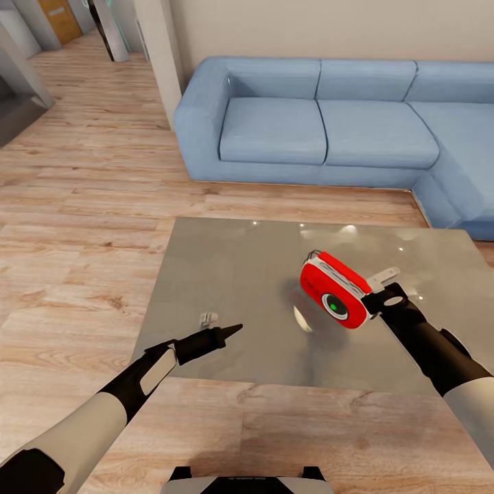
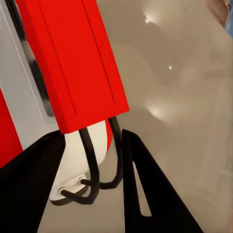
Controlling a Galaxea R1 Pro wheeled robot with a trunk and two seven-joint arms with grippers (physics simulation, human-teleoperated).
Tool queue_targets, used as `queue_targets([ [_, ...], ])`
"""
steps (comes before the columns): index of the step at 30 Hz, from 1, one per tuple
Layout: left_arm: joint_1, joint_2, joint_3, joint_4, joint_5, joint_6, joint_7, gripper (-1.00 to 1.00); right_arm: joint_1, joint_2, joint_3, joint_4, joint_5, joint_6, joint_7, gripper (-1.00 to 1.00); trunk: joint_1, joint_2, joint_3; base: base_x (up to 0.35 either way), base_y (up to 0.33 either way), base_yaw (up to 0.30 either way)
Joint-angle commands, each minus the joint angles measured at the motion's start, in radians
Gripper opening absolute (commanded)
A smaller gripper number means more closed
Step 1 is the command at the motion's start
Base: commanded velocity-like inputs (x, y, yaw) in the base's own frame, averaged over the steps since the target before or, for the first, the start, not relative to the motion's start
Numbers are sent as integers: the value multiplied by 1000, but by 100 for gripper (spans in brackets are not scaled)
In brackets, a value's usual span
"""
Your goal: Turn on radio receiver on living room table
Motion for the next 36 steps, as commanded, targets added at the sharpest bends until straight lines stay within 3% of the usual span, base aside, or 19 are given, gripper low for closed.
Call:
queue_targets([
  [1, 0, 0, 0, 0, 0, 0, 0, -100, 0, 0, 0, 1, 6, 0, -1, -100, 0, 0, 0, 0, 0, 0],
  [36, 0, 0, 0, 1, 0, -1, 0, -100, 0, 2, 0, 3, 4, -16, -1, -100, 0, 0, 0, 0, 0, 0],
])
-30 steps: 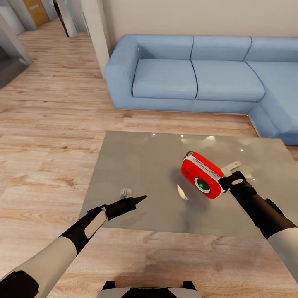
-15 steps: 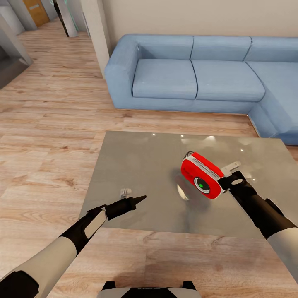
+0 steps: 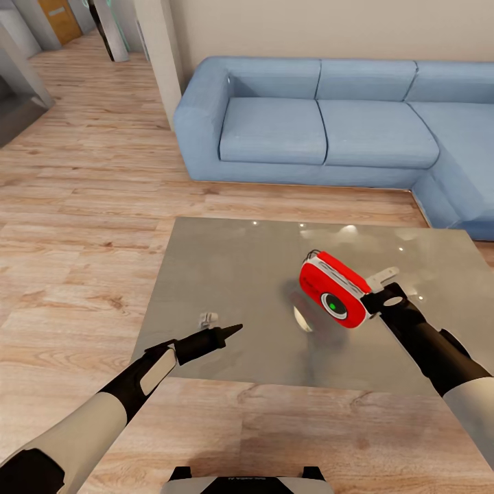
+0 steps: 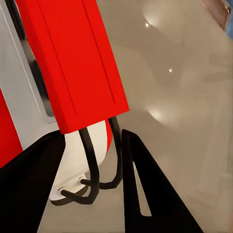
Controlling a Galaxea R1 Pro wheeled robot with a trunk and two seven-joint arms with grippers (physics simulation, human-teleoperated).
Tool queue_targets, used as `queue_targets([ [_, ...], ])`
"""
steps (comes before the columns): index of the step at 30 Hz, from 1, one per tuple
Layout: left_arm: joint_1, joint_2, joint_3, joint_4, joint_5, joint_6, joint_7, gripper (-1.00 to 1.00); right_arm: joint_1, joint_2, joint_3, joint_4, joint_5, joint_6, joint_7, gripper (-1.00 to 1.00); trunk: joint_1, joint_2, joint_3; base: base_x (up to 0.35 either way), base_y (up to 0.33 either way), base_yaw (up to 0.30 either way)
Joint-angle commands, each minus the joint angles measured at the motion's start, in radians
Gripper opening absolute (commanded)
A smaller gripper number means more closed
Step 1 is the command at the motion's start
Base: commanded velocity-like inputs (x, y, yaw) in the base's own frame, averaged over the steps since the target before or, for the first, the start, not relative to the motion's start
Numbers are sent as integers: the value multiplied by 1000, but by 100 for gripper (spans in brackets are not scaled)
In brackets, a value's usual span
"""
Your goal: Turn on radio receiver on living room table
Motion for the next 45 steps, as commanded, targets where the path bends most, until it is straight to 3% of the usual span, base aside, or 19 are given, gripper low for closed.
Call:
queue_targets([
  [1, 0, 0, 0, 0, 0, 0, 0, -100, 0, 0, 0, 0, 5, 0, -1, -100, 0, 0, 0, 0, 0, 0],
  [9, 0, 0, 0, -1, 0, 0, 0, -100, 10, 1, -1, 1, 3, -34, -1, -100, 0, 0, 0, 0, 0, 0],
  [18, 0, 0, 0, -1, 0, 0, 0, -100, 12, 12, 1, 66, -50, -73, -8, -100, 0, 0, 0, 0, 0, 0],
  [45, 0, 0, 0, -1, 0, 0, 0, -100, 12, 17, 1, 72, -53, -86, -5, -100, 0, 0, 0, 0, 0, 0],
])
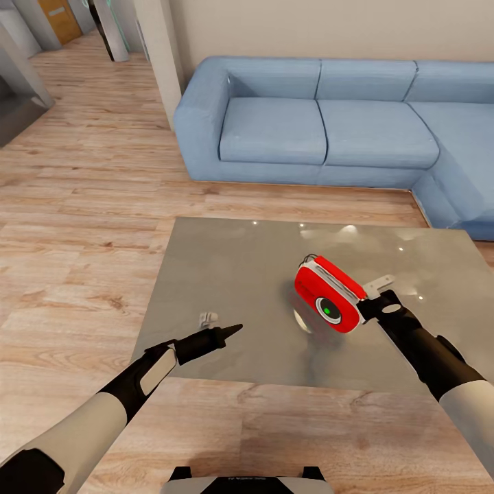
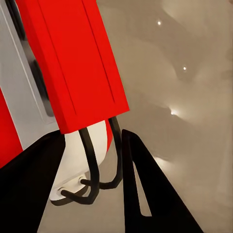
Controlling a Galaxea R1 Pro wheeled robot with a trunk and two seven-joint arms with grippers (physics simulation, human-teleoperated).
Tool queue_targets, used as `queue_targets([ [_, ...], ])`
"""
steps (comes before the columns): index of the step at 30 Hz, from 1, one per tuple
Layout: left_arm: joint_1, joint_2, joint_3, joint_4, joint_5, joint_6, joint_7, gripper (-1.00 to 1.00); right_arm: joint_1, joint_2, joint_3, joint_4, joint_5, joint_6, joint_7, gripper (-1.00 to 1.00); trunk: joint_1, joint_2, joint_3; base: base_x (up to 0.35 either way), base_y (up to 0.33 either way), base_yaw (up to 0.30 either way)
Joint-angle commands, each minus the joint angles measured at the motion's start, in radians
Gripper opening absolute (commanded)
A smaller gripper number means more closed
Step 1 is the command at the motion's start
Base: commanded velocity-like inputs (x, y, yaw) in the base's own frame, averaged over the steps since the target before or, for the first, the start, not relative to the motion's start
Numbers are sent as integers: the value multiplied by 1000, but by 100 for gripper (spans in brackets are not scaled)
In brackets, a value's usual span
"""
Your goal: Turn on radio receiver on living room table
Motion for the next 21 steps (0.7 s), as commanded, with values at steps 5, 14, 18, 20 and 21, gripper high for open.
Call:
queue_targets([
  [5, 0, 0, 0, 0, 0, 0, 0, -100, 0, 0, 0, 0, 4, 0, -1, -100, 0, 0, 0, 0, 0, 0],
  [14, 0, 0, 0, 0, 0, 0, 0, -100, 0, 0, 0, 0, 4, 0, -1, -100, 0, 0, 0, 0, 0, 0],
  [18, 0, 0, 0, 0, 0, 0, 0, -100, 0, 0, 0, 0, 5, 0, 0, -100, 0, 0, 0, 0, 0, 0],
  [20, 0, 0, 0, 0, 0, 0, 0, -100, 0, 0, 0, 0, 5, 1, 0, -100, 0, 0, 0, 0, 0, 0],
  [21, 0, 0, 0, 0, 0, 0, 0, -100, 0, 0, 0, 0, 6, 1, 0, -100, 0, 0, 0, 0, 0, 0],
])
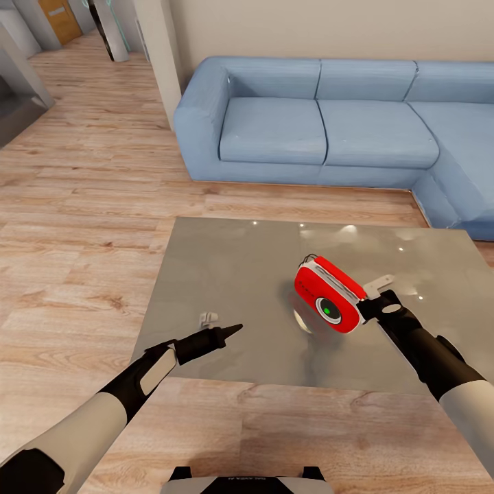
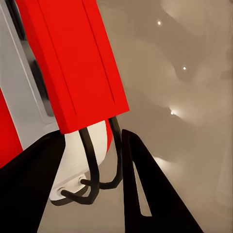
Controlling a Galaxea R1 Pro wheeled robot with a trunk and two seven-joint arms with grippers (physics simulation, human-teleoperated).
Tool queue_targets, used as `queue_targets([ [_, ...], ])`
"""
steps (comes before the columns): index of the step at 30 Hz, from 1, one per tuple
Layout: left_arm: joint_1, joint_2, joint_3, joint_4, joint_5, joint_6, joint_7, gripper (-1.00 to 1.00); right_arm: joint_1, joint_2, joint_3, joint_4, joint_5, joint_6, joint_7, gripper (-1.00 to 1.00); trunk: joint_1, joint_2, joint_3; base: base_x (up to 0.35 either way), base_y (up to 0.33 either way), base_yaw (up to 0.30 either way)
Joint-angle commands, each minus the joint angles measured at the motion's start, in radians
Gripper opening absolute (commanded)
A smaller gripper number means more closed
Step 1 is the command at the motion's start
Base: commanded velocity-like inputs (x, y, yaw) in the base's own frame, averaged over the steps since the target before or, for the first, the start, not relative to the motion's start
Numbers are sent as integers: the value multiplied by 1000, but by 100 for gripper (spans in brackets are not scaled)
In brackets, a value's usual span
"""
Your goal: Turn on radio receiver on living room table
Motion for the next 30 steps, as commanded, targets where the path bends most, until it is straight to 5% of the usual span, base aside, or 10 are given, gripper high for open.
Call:
queue_targets([
  [1, 0, 0, 0, 0, 0, 0, 0, -100, 0, 0, 0, 0, 5, 0, 0, -100, 0, 0, 0, 0, 0, 0],
  [23, 0, 0, 0, 0, 1, 0, -1, -100, 0, -1, 0, 0, 10, 14, 1, -100, 0, 0, 0, 0, 0, 0],
  [24, 0, 0, 0, 0, 1, 0, -1, -100, 0, -1, 0, 0, 10, 14, 0, 100, 0, 0, 0, 0, 0, 0],
  [30, 0, 0, 0, 0, 1, 0, -1, -100, 0, -1, 0, 0, 13, 15, -1, 100, 0, 0, 0, 0, 0, 0],
])
